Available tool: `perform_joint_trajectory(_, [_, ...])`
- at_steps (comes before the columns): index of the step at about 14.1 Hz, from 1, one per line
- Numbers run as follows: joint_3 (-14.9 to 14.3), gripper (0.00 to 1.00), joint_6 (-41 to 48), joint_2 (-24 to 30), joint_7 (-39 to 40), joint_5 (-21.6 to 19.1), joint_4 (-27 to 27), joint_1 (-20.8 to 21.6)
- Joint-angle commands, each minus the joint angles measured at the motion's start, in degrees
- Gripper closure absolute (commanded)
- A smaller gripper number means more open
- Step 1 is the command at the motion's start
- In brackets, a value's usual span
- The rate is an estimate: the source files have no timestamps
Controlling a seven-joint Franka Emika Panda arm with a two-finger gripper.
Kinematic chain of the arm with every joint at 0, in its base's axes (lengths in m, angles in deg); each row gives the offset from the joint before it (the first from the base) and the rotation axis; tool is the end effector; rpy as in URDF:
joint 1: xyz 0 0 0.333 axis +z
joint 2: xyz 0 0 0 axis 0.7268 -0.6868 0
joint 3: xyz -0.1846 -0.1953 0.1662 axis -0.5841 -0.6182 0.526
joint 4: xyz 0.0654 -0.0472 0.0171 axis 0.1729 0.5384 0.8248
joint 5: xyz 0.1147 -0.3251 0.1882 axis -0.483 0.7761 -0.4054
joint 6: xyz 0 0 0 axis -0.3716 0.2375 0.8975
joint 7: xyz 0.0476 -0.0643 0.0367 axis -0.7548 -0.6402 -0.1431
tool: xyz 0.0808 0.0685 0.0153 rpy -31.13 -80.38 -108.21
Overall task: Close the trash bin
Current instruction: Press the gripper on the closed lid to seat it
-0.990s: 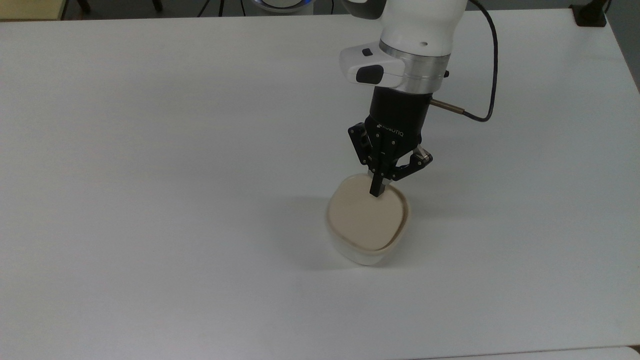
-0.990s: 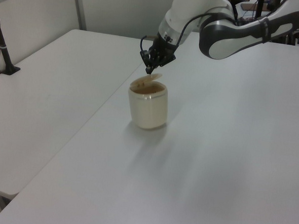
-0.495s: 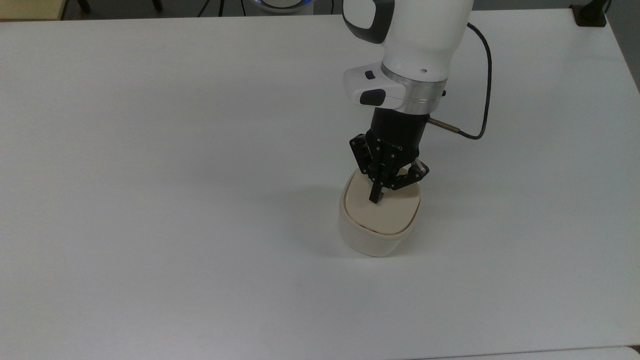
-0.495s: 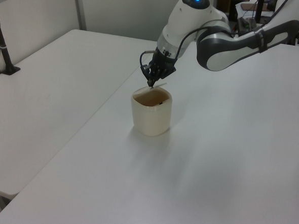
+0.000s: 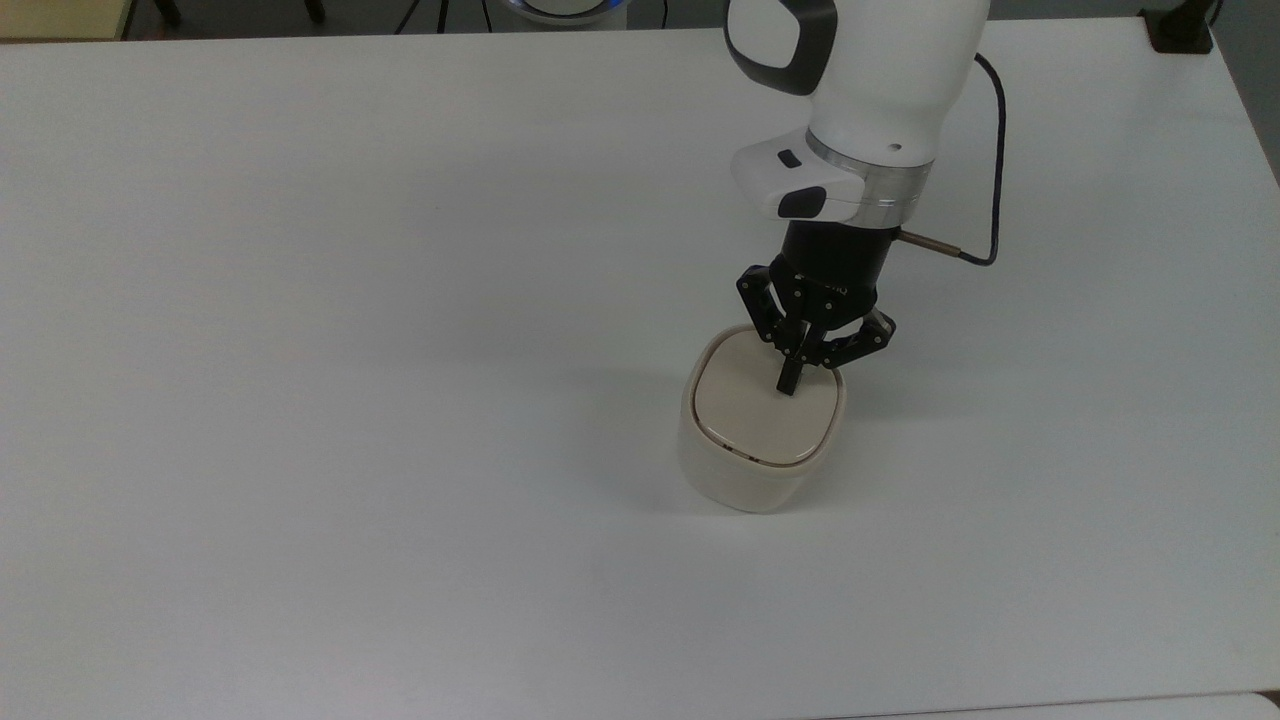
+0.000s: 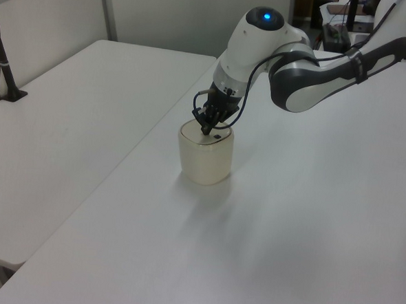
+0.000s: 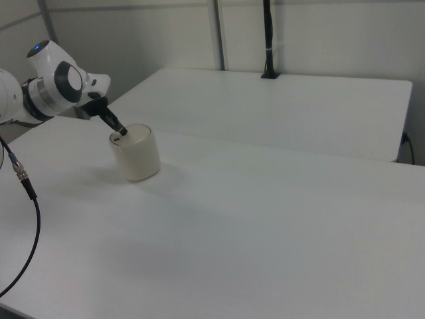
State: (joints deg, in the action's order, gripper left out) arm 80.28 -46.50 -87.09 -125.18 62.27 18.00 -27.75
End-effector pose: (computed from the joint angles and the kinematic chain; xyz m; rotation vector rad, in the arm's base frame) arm 0.6784 0.2709 0.4301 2.9449 -0.7514 0.7521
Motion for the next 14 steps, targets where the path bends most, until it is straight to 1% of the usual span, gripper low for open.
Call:
perform_joint_trajectory(1, [1.0, 1.0, 1.2, 1.1, 1.7, 1.6, 3.8, 0.7])
perform_joint_trajectory(3, [1.0, 1.0, 1.2, 0.9, 1.8, 3.0, 4.8, 1.2])
perform_joint_trajectory(6, [1.0, 1.0, 1.2, 0.8, 1.8, 3.4, 5.6, 1.3])
perform_joint_trajectory(9, [1.1, 1.0, 2.1, 5.6, 1.7, 1.7, 5.5, 0.3])
perform_joint_trajectory(14, [1.1, 1.0, 7.5, 12.2, 2.0, -1.6, 5.4, -1.5])
